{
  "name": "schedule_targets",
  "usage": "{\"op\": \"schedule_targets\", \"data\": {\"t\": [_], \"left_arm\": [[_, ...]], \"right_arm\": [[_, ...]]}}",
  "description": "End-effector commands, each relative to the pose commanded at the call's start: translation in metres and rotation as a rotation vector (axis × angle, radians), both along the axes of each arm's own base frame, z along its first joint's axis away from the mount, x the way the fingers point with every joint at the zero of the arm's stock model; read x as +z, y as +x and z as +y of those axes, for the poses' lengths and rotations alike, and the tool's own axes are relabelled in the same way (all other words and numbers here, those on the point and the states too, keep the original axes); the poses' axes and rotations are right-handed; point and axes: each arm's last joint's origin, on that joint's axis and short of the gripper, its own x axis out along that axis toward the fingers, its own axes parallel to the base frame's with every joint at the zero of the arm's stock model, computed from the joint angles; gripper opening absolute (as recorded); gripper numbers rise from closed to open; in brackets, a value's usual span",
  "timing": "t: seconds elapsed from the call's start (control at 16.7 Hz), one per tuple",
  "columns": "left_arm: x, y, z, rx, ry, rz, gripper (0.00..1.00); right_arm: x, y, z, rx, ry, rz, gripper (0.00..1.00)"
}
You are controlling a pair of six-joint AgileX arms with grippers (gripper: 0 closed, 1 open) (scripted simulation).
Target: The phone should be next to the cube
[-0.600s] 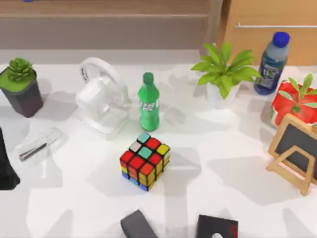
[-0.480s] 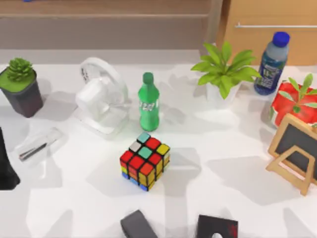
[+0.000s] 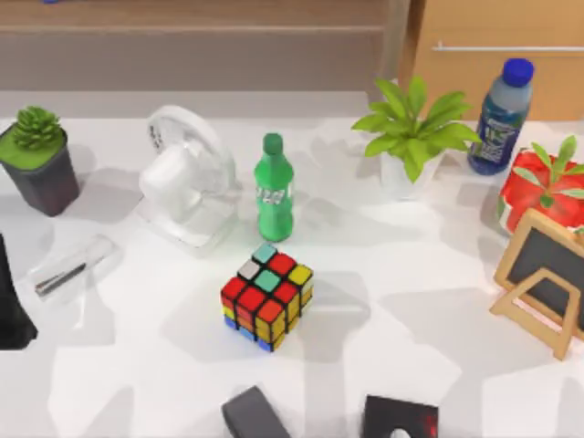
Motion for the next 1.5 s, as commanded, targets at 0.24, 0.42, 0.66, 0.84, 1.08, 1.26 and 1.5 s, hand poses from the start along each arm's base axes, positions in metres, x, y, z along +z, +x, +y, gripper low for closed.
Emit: {"op": "schedule_targets", "data": {"t": [0.24, 0.42, 0.66, 0.84, 1.08, 1.26, 1.5], "left_arm": [[0.0, 0.0, 0.0, 0.0, 0.0, 0.0, 1.0], [0.0, 0.0, 0.0, 0.0, 0.0, 0.0, 1.0], [0.0, 0.0, 0.0, 0.0, 0.0, 0.0, 1.0], [0.0, 0.0, 0.0, 0.0, 0.0, 0.0, 1.0], [0.0, 0.0, 0.0, 0.0, 0.0, 0.0, 1.0], [0.0, 0.0, 0.0, 0.0, 0.0, 0.0, 1.0], [0.0, 0.0, 0.0, 0.0, 0.0, 0.0, 1.0]], "right_arm": [[0.022, 0.036, -0.027, -0.056, -0.08, 0.342, 1.0], [0.024, 0.072, -0.06, -0.059, -0.092, 0.622, 1.0], [0.001, 0.114, -0.113, -0.007, -0.038, 0.953, 1.0], [-0.025, 0.132, -0.15, 0.052, 0.029, 1.131, 1.0], [-0.049, 0.141, -0.178, 0.109, 0.093, 1.248, 1.0], [-0.052, 0.142, -0.182, 0.117, 0.102, 1.261, 1.0], [-0.053, 0.142, -0.181, 0.118, 0.1, 1.26, 1.0]]}}
